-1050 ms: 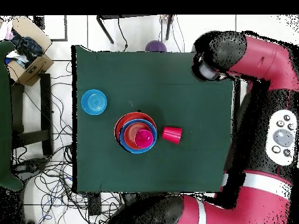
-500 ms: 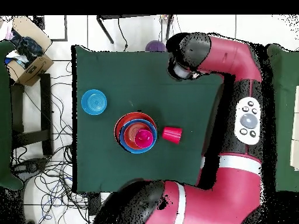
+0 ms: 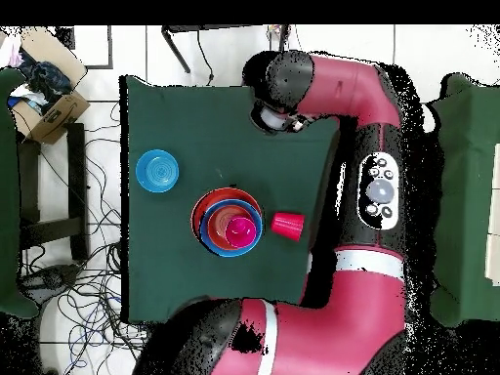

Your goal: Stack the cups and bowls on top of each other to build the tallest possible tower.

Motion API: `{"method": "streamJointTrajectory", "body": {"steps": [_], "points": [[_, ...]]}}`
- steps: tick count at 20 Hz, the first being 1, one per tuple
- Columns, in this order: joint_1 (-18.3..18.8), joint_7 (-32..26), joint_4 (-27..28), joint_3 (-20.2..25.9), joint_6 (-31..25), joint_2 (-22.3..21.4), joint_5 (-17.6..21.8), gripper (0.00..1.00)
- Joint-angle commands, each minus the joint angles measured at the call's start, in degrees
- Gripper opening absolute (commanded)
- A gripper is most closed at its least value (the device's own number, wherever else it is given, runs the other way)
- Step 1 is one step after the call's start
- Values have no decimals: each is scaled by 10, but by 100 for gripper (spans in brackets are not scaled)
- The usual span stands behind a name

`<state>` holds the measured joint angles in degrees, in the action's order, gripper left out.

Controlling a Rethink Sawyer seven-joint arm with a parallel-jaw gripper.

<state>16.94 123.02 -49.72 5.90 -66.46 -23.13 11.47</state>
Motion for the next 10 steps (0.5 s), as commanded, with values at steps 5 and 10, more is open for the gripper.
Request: {"method": "streamJointTrajectory", "body": {"steps": [5, 10], "points": [[-40, -54, 32, 40, -83, -8, 4, 100], [-54, -36, 39, 40, -72, 6, 1, 100]]}}
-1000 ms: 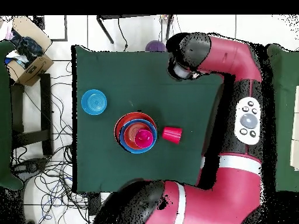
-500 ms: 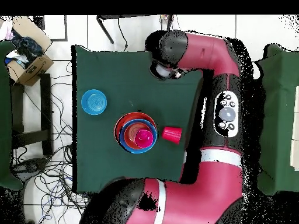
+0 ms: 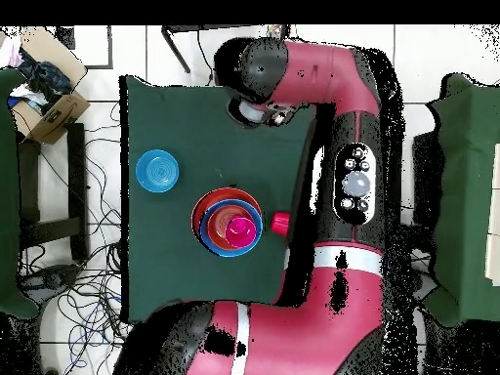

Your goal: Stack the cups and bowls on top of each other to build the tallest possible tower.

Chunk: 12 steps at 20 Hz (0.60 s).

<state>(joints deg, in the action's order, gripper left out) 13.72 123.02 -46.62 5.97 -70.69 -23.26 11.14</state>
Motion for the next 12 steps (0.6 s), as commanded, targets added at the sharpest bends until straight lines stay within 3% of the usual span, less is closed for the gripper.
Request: {"method": "streamJointTrajectory", "body": {"steps": [1, 12], "points": [[-26, -32, 14, 39, -33, 10, 4, 100], [-67, -6, 37, 32, -38, 30, -3, 100]]}}
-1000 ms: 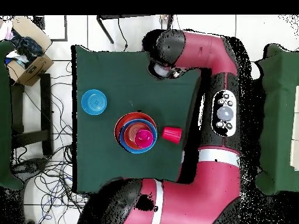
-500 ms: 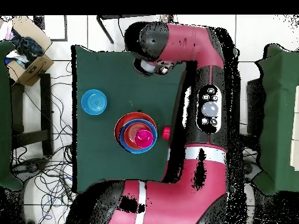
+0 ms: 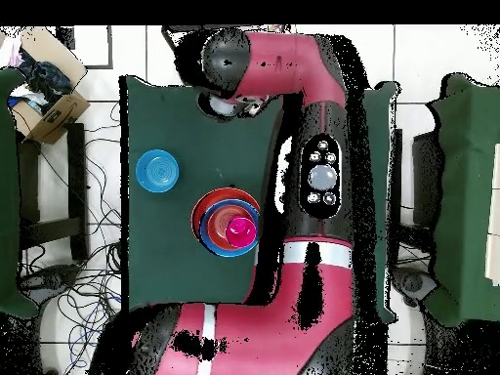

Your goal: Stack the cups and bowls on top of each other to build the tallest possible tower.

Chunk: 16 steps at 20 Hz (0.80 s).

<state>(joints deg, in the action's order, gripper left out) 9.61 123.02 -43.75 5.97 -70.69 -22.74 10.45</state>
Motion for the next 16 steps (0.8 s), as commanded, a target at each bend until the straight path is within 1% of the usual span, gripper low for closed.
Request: {"method": "streamJointTrajectory", "body": {"steps": [1, 7, 16], "points": [[-28, -6, 8, 31, -36, 26, 4, 100], [-46, 9, 1, 21, -2, 47, 7, 100], [-75, 38, 12, 17, 13, 74, 3, 100]]}}
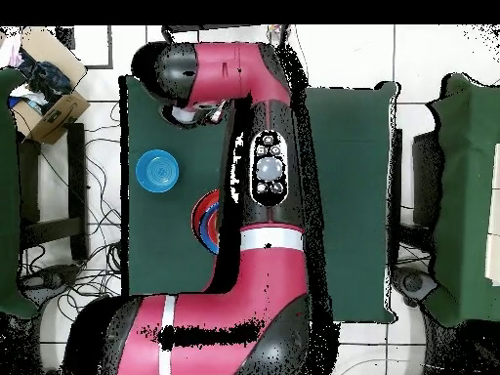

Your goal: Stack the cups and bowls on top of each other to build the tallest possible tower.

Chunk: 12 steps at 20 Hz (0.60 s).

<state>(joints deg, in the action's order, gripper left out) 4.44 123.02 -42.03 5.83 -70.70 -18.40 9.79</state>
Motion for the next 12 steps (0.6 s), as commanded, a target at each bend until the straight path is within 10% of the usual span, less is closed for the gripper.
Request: {"method": "streamJointTrajectory", "body": {"steps": [1, 12], "points": [[-25, 40, -4, 17, 15, 33, 10, 100], [-46, 49, 9, 1, 33, 59, 9, 100]]}}
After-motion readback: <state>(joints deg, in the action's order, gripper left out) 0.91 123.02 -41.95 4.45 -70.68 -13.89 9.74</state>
